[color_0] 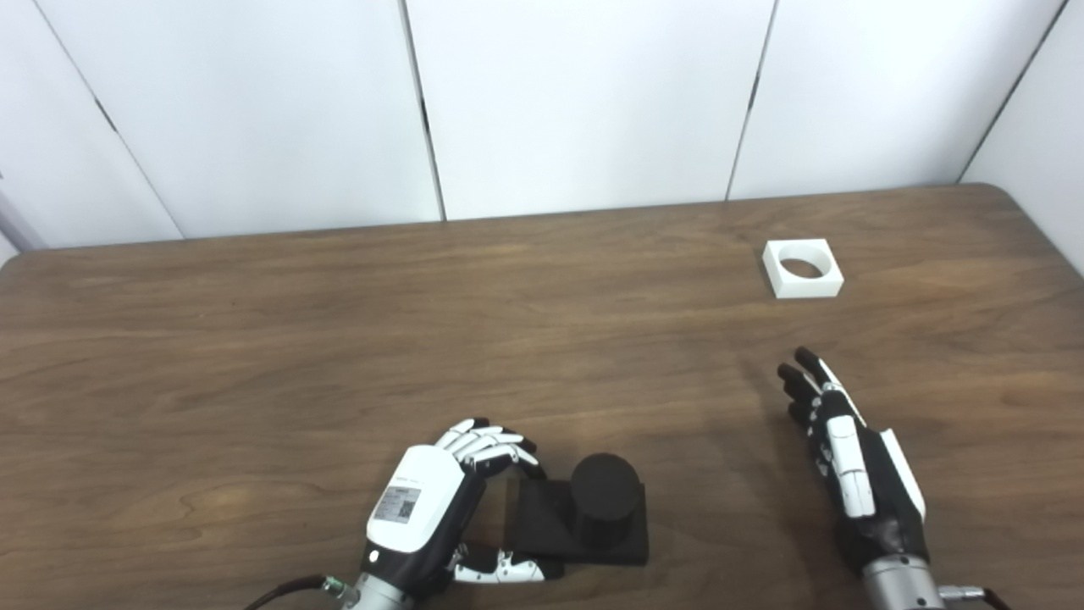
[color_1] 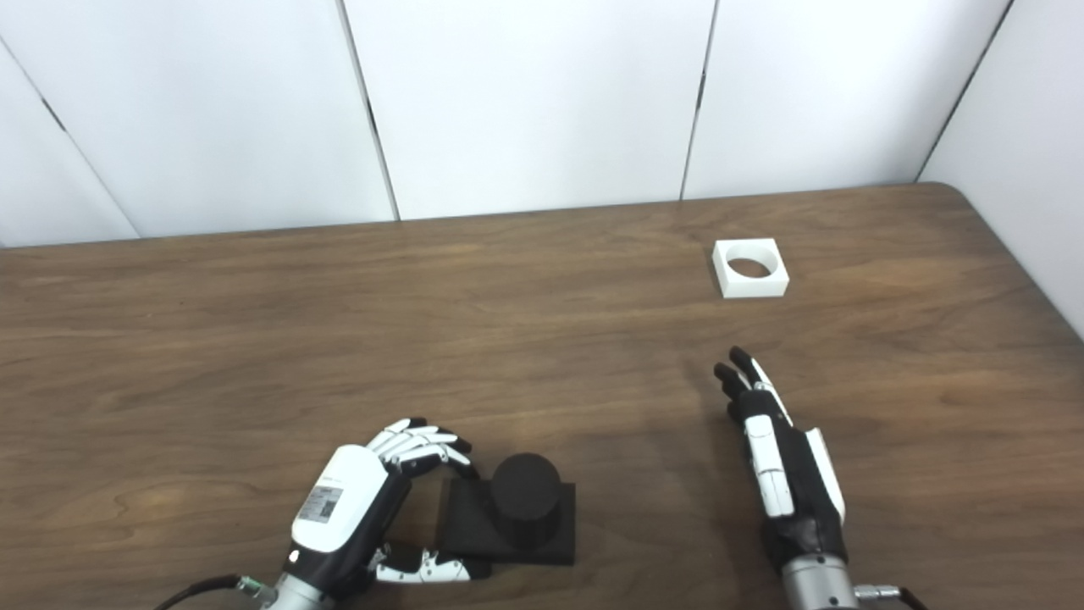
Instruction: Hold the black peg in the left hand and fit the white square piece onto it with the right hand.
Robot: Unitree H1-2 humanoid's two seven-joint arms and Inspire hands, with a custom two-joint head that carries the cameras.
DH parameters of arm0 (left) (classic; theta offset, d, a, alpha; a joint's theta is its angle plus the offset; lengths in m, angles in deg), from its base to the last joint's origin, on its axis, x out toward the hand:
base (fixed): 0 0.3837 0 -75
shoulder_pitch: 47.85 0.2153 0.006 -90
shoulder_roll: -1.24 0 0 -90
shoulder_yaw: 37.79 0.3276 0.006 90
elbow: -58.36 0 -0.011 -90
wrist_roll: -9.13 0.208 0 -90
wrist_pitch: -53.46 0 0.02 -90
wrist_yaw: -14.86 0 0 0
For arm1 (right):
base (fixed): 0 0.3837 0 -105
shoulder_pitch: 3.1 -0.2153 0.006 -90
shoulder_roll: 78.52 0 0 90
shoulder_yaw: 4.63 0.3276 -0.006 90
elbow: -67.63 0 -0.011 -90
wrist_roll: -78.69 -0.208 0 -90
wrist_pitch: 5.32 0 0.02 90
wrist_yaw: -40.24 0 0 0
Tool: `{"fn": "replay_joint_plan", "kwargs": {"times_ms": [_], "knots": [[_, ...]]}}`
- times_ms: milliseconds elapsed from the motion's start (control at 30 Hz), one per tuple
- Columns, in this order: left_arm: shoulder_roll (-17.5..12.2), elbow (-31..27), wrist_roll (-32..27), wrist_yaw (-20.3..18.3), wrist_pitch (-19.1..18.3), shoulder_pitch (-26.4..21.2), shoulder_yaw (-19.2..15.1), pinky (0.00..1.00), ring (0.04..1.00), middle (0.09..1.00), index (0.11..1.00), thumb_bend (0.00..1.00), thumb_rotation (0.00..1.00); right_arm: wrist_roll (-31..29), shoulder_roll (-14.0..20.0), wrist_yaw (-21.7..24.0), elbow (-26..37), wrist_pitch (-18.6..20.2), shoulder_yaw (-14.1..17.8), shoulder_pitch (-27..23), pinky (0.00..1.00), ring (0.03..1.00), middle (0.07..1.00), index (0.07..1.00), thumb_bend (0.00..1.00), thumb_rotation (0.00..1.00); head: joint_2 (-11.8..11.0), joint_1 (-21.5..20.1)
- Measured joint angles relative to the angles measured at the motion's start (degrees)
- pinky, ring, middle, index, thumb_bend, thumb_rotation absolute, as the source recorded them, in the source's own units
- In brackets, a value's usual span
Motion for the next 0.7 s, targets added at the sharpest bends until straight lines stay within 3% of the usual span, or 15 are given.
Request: {"fn": "replay_joint_plan", "kwargs": {"times_ms": [467,633,700], "knots": [[0.02,-0.39,9.43,3.72,-1.15,0.11,0.63,0.86,0.799,0.737,0.486,0.52,0.05,0.26,0.02,0.07,-0.1,-0.14,0.0,0.07,0.93,0.934,0.897,0.933,0.56,1.0,-1.41,-1.05],[-0.01,-0.5,10.1,3.91,-1.9,0.11,0.62,0.86,0.803,0.743,0.486,0.52,0.05,-0.04,0.02,0.15,-0.27,-0.36,0.09,0.08,0.95,0.937,0.897,0.929,0.54,1.0,-2.37,-1.85],[-0.01,-0.55,10.15,3.86,-2.16,0.12,0.63,0.86,0.805,0.744,0.486,0.52,0.05,-0.3,0.05,0.32,-0.38,-0.59,0.15,0.08,0.97,0.944,0.9,0.928,0.53,0.95,-3.07,-3.24]]}}
